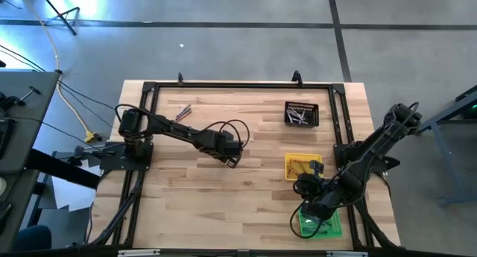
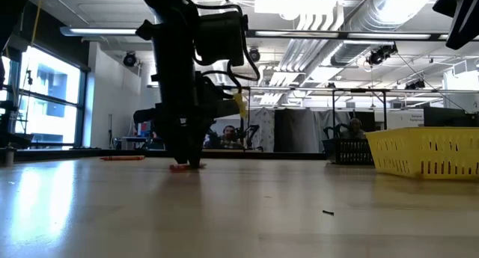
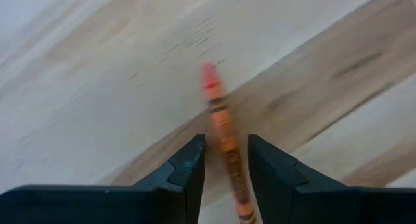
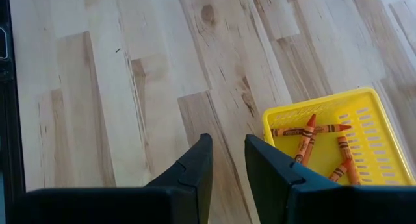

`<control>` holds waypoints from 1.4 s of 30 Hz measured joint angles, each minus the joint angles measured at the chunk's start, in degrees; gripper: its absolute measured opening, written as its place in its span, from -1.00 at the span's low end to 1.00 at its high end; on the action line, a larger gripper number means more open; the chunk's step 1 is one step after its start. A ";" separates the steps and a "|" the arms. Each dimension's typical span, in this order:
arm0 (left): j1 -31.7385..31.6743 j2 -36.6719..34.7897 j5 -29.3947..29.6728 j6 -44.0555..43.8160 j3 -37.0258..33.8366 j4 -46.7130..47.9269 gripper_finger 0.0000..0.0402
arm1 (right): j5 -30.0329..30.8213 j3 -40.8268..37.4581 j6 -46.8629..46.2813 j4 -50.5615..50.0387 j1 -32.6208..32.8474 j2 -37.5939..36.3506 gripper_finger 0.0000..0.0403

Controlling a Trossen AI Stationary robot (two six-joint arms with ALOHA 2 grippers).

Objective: Sort crayons
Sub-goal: Put the orange crayon into the yellow basket

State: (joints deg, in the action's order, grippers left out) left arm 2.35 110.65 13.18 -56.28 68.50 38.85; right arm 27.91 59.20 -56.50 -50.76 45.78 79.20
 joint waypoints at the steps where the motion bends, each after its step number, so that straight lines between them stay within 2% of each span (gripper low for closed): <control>1: -0.07 0.26 -0.51 0.10 0.08 0.04 -0.47 | 0.02 0.00 -0.02 0.00 0.00 0.00 -0.59; 9: -0.09 2.50 -1.68 2.37 0.31 1.41 -0.51 | 0.00 0.00 -0.02 0.37 0.00 0.00 -0.59; 18: -0.26 2.41 -3.03 5.53 0.31 4.21 -0.96 | 0.02 0.00 -0.17 0.46 0.00 0.00 -0.59; 24: -0.24 1.41 -3.46 7.51 0.05 4.37 -0.98 | 0.02 0.00 -0.63 0.69 0.00 0.00 -0.59; 28: -0.14 -1.85 -4.12 8.63 -0.55 5.48 -0.99 | 0.00 0.00 -3.89 0.30 -0.13 0.00 -0.59; 34: 1.20 -9.27 1.08 9.39 -0.38 2.96 -1.00 | 1.88 0.00 -8.03 0.15 -0.52 0.00 -0.59; 37: 2.96 -12.77 3.40 10.75 -0.38 -1.80 -1.00 | 3.46 0.00 -8.14 0.56 -1.35 0.00 -0.59; 42: 7.22 -17.21 9.00 16.26 -0.28 -14.03 -1.00 | 12.55 0.00 -7.70 2.81 -3.55 0.00 -0.59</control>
State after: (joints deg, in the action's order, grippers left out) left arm 9.58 93.43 22.18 -40.02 68.23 24.82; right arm 40.45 59.20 -64.20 -47.95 42.23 79.20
